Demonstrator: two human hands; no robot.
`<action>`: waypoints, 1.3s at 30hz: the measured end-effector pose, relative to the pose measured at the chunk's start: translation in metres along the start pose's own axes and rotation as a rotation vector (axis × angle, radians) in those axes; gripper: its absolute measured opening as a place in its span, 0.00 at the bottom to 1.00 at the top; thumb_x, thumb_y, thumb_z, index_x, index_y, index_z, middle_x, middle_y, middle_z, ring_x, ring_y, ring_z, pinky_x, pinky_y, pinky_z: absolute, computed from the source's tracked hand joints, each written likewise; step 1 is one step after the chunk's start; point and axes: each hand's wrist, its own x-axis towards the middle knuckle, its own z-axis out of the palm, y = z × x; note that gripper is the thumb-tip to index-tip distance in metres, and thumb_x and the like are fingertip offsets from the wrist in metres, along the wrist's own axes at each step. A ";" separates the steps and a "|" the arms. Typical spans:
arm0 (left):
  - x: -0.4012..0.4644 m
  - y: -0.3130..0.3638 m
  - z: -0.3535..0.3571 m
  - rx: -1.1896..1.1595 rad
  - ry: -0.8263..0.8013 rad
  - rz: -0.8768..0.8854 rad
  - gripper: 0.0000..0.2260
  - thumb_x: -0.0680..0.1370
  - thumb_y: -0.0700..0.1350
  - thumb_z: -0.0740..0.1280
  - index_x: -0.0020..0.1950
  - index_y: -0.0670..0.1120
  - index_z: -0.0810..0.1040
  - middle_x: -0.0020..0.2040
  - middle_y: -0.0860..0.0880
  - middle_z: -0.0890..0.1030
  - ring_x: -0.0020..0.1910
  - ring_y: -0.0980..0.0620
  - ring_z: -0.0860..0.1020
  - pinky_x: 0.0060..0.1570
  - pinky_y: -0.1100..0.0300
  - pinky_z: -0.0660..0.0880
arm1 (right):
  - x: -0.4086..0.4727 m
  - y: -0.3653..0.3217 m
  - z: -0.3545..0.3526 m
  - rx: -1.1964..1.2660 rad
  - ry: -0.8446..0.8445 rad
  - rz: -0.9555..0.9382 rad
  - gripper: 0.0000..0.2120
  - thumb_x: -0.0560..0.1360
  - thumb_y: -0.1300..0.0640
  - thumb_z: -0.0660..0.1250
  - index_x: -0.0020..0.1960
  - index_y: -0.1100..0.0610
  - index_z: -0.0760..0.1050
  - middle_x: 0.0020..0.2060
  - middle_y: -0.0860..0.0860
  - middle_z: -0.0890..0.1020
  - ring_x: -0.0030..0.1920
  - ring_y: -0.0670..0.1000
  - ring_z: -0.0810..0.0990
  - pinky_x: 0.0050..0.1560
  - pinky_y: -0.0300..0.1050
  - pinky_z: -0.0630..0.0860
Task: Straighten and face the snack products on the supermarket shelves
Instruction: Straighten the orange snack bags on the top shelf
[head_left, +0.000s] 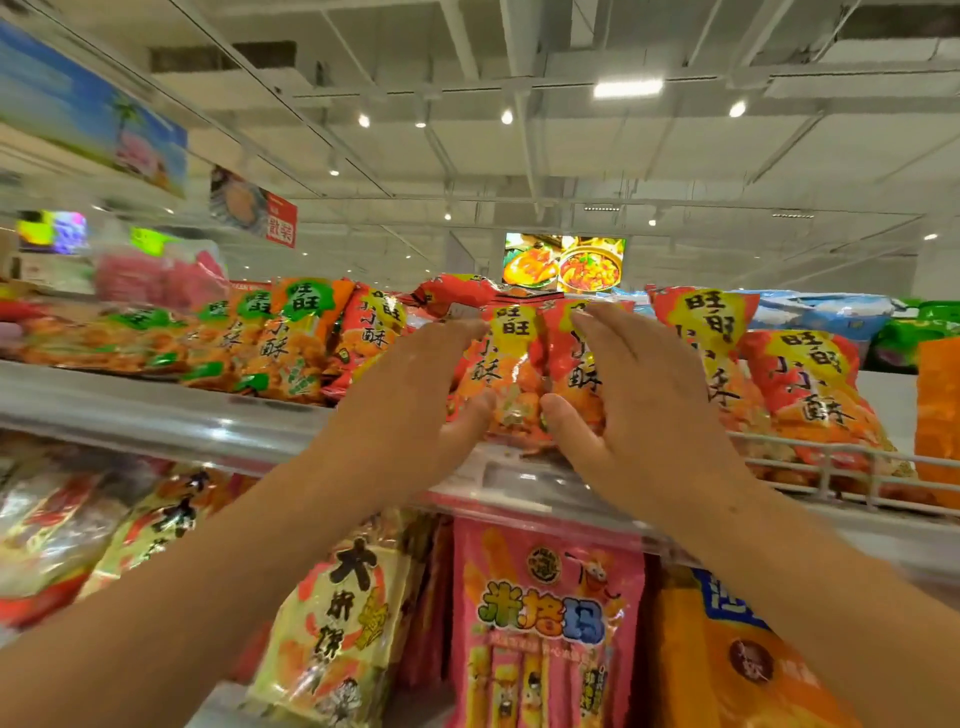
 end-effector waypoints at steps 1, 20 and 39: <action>-0.013 -0.016 -0.013 0.047 -0.012 -0.032 0.24 0.78 0.54 0.64 0.73 0.52 0.65 0.70 0.52 0.71 0.68 0.52 0.68 0.60 0.61 0.62 | 0.005 -0.020 0.009 0.087 -0.032 -0.032 0.31 0.74 0.43 0.60 0.72 0.57 0.66 0.70 0.53 0.70 0.70 0.55 0.65 0.71 0.50 0.57; -0.189 -0.332 -0.261 0.384 -0.129 -0.405 0.29 0.77 0.53 0.63 0.76 0.53 0.58 0.74 0.54 0.64 0.72 0.53 0.64 0.66 0.57 0.65 | 0.106 -0.345 0.211 -0.082 -0.455 -0.165 0.36 0.76 0.35 0.50 0.78 0.52 0.50 0.78 0.51 0.53 0.75 0.54 0.54 0.71 0.59 0.52; -0.172 -0.559 -0.242 0.552 -0.320 -0.114 0.45 0.70 0.44 0.61 0.74 0.65 0.33 0.78 0.57 0.36 0.78 0.49 0.43 0.74 0.45 0.52 | 0.249 -0.517 0.327 0.214 -0.208 -0.216 0.21 0.76 0.43 0.59 0.66 0.51 0.68 0.65 0.50 0.71 0.66 0.54 0.67 0.66 0.52 0.65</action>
